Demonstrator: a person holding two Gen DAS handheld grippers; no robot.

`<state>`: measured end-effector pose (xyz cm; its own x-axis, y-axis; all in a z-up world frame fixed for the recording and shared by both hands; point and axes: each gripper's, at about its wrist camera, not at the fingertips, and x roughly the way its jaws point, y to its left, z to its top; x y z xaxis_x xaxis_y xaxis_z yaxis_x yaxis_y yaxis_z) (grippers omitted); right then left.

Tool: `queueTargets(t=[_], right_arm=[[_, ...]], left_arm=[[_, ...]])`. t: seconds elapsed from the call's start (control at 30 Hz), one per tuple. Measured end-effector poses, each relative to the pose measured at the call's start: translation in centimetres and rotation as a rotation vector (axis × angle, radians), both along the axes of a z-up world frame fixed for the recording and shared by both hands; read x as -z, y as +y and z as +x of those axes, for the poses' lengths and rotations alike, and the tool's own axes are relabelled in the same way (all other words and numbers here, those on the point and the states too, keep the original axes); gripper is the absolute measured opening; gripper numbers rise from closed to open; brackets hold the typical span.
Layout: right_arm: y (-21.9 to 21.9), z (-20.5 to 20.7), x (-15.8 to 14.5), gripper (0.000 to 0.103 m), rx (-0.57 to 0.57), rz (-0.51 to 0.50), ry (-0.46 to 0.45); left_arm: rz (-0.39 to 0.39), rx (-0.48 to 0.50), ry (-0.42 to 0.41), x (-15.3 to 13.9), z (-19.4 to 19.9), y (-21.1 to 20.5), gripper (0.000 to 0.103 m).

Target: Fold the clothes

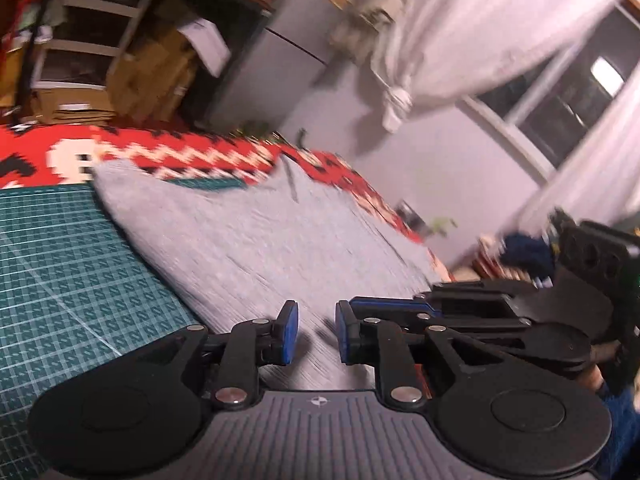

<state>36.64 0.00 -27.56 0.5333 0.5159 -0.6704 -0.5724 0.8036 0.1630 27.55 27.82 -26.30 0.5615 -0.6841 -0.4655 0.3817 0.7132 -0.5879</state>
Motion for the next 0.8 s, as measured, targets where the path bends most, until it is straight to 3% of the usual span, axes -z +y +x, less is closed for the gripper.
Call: queueTargets(t=[0.23, 0.33, 0.47, 0.67, 0.8], right_arm=[[2.6, 3.1, 0.2, 0.007, 0.003, 0.032, 0.005], [3.7, 4.1, 0.9, 0.007, -0.006, 0.030, 0.004], [4.9, 5.0, 2.3, 0.007, -0.019, -0.044, 0.035], [5.8, 7.0, 0.4, 0.007, -0.025, 0.028, 0.042], [7.5, 9.2, 1.1, 0.007, -0.012, 0.028, 0.053]], left_arm=[[-0.059, -0.194, 0.042, 0.7, 0.9, 2.7, 0.018], [-0.062, -0.211, 0.061, 1.0, 1.1, 3.0, 0.018], [-0.065, -0.234, 0.087, 1.4, 1.3, 3.5, 0.018], [-0.082, -0.277, 0.113, 1.9, 1.6, 4.1, 0.018], [-0.103, -0.314, 0.120, 2.1, 1.7, 4.4, 0.018]])
